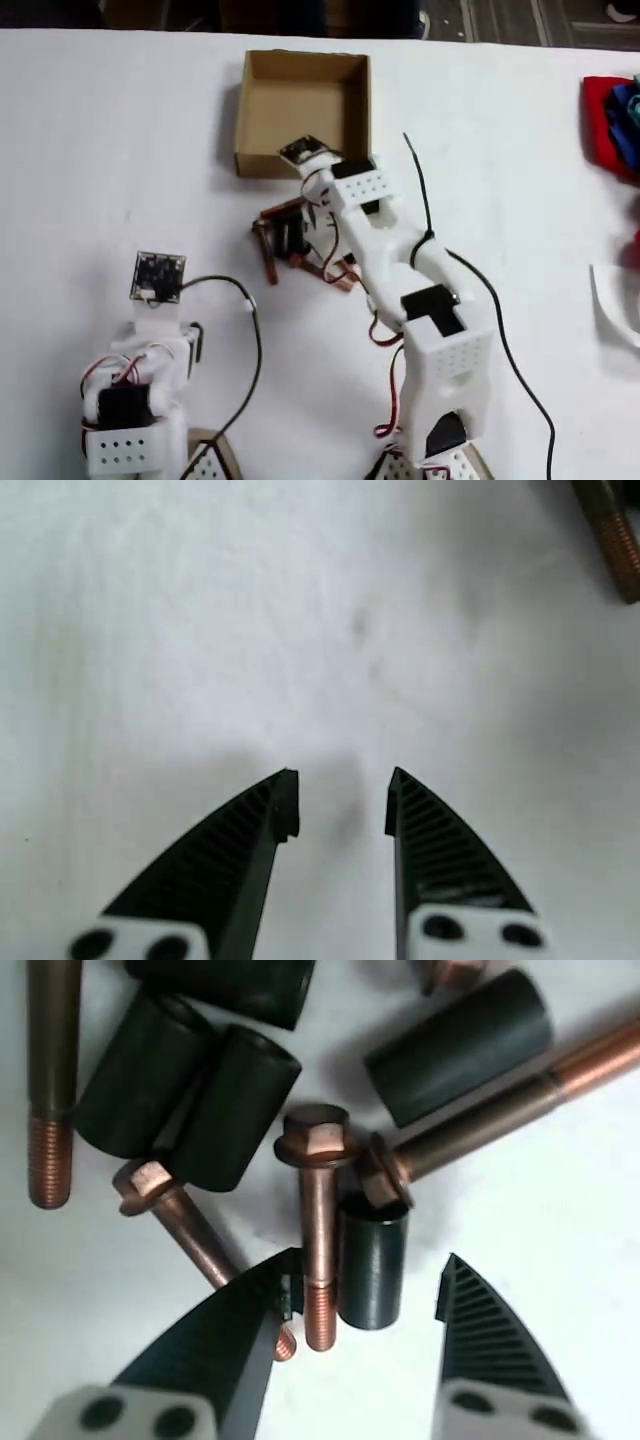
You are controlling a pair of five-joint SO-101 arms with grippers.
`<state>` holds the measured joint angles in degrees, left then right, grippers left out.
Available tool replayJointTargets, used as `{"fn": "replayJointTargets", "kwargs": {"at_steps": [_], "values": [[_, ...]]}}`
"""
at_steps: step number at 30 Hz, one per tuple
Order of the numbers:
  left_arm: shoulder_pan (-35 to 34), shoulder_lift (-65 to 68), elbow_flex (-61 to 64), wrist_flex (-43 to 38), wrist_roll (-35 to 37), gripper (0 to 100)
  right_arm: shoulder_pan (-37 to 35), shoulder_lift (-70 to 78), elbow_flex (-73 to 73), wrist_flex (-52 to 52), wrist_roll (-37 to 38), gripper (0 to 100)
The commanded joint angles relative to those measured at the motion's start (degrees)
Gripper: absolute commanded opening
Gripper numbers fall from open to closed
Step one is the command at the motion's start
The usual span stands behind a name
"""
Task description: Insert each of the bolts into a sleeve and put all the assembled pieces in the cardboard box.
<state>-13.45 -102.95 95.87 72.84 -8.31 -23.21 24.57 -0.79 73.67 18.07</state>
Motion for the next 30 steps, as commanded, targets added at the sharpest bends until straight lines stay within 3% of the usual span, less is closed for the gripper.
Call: {"fn": "replayJointTargets", "kwargs": {"at_steps": [1,19,30], "values": [[0.3,-0.1,1.3,0.2,0.0,17,1.1,-5.3,-0.2,-0.1,0.4,20.8],[0.3,-0.1,1.3,0.2,0.0,17,3.6,-5.3,-0.1,-3.2,0.5,20.8],[0.3,-0.1,1.3,0.2,0.0,17,5.1,1.9,-0.4,-3.4,2.2,20.8]]}}
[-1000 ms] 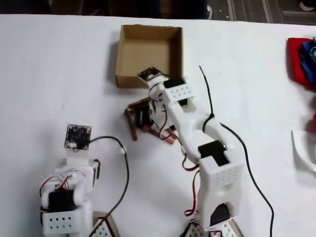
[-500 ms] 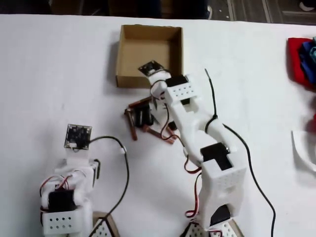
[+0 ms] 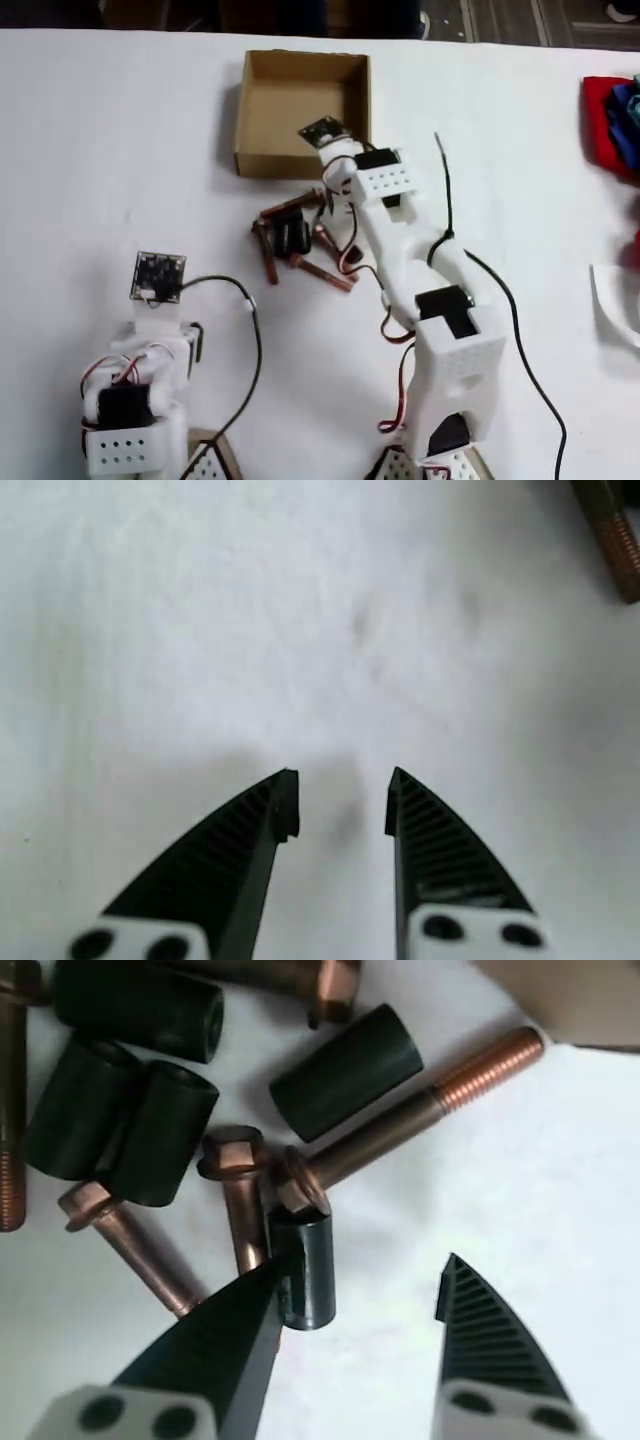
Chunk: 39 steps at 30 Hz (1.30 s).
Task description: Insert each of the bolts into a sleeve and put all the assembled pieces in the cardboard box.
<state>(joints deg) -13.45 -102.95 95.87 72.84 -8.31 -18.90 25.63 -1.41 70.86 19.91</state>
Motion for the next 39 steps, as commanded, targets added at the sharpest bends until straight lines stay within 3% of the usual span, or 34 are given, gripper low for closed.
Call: {"fn": "replayJointTargets", "kwargs": {"at_steps": [1,23,39], "values": [[0.3,-0.1,1.3,0.2,0.0,17,0.7,0.7,0.2,-0.6,0.4,20.8],[0.3,-0.1,1.3,0.2,0.0,17,-0.9,-5.8,0.1,2.9,0.5,20.8],[0.3,-0.1,1.3,0.2,0.0,17,-0.8,1.4,-0.4,1.0,0.7,20.8]]}}
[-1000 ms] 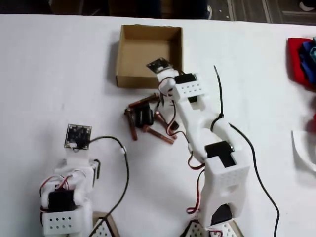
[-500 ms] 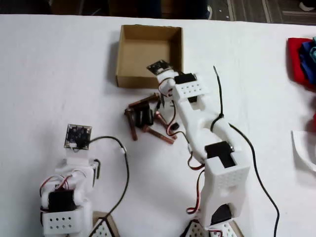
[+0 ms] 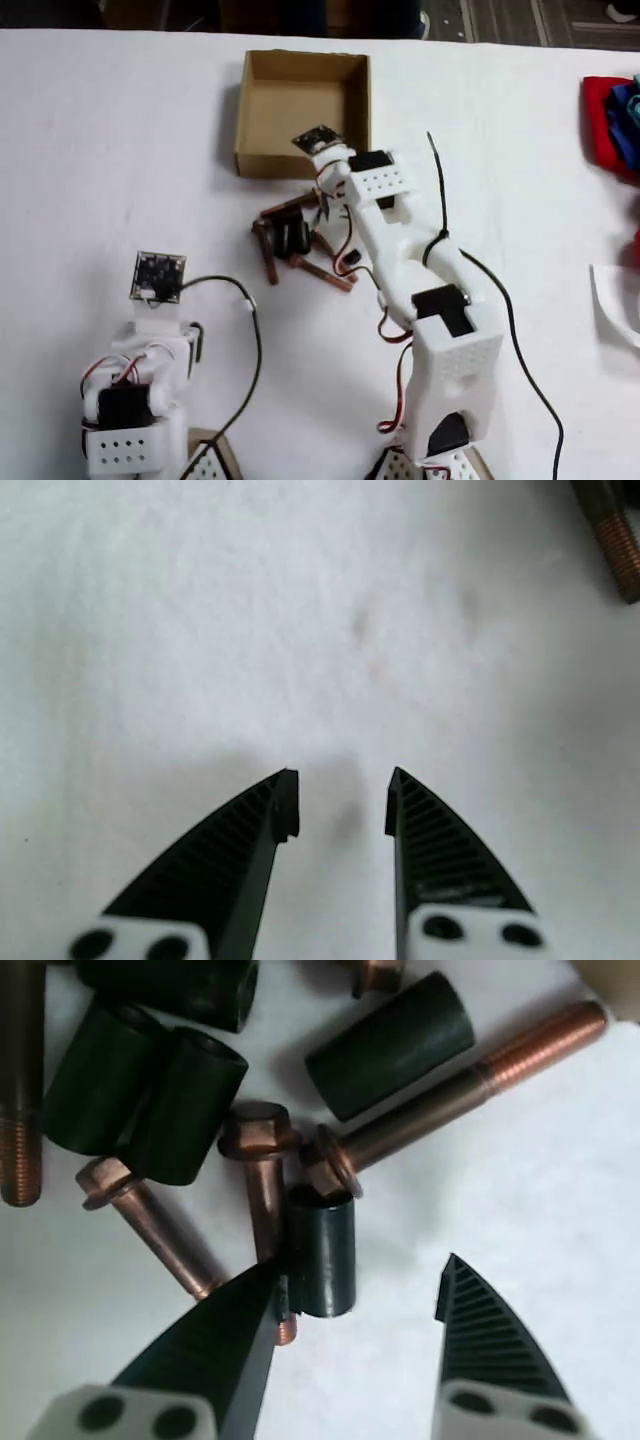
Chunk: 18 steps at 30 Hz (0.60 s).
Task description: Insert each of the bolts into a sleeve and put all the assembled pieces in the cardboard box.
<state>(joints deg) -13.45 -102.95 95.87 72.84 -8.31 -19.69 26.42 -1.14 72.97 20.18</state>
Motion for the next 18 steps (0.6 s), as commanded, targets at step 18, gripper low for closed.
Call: {"fn": "replayJointTargets", "kwargs": {"at_steps": [18], "values": [[0.3,-0.1,1.3,0.2,0.0,17,-0.2,4.8,-7.6,-2.8,0.4,16.3]]}}
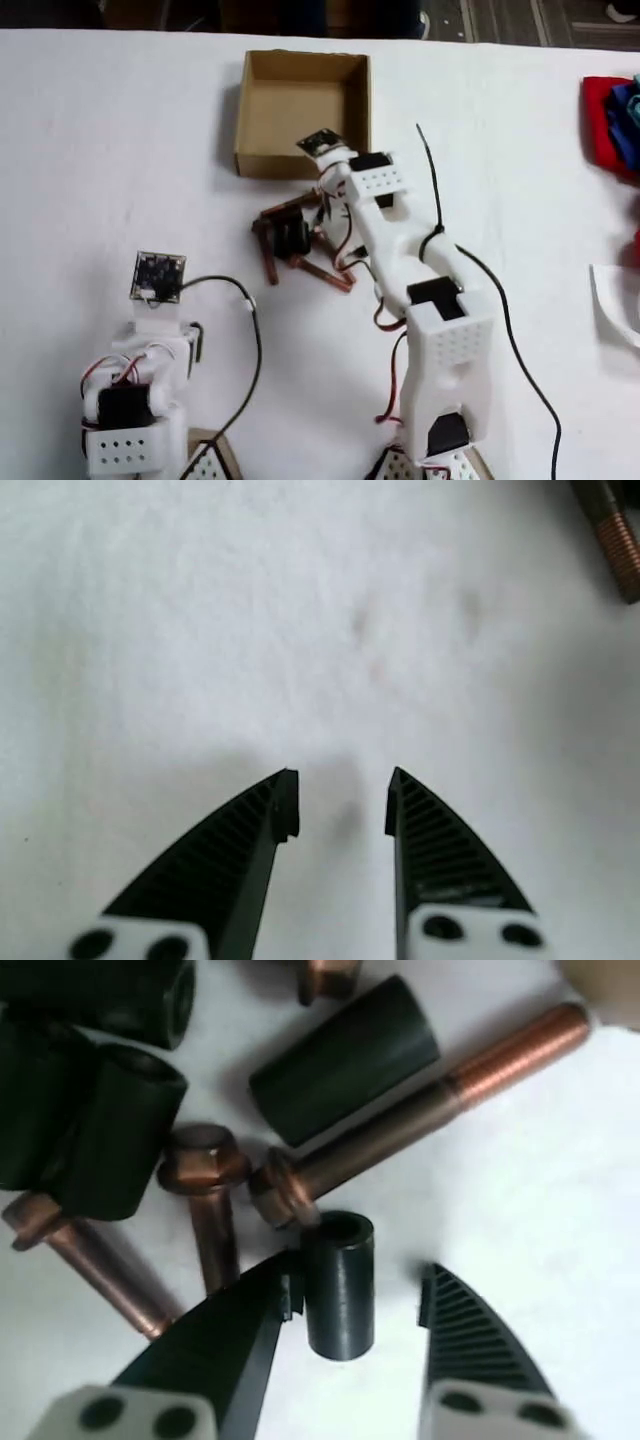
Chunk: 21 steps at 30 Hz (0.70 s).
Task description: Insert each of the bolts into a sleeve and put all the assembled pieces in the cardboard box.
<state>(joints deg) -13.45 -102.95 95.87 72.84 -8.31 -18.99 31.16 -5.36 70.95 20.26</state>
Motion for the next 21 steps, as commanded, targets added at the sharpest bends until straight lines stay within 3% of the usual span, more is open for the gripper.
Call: {"fn": "replayJointTargets", "kwargs": {"at_steps": [1,7,10,21], "values": [[0.3,-0.1,1.3,0.2,0.0,17,-0.9,0.3,-3.7,-0.7,0.4,16.3],[0.3,-0.1,1.3,0.2,0.0,17,-0.5,0.5,-3.6,0.0,0.4,14.4],[0.3,-0.1,1.3,0.2,0.0,17,-0.1,0.0,-3.7,0.4,0.0,1.9],[0.3,-0.1,1.3,0.2,0.0,17,9.0,-10.2,2.5,5.3,-2.1,2.2]]}}
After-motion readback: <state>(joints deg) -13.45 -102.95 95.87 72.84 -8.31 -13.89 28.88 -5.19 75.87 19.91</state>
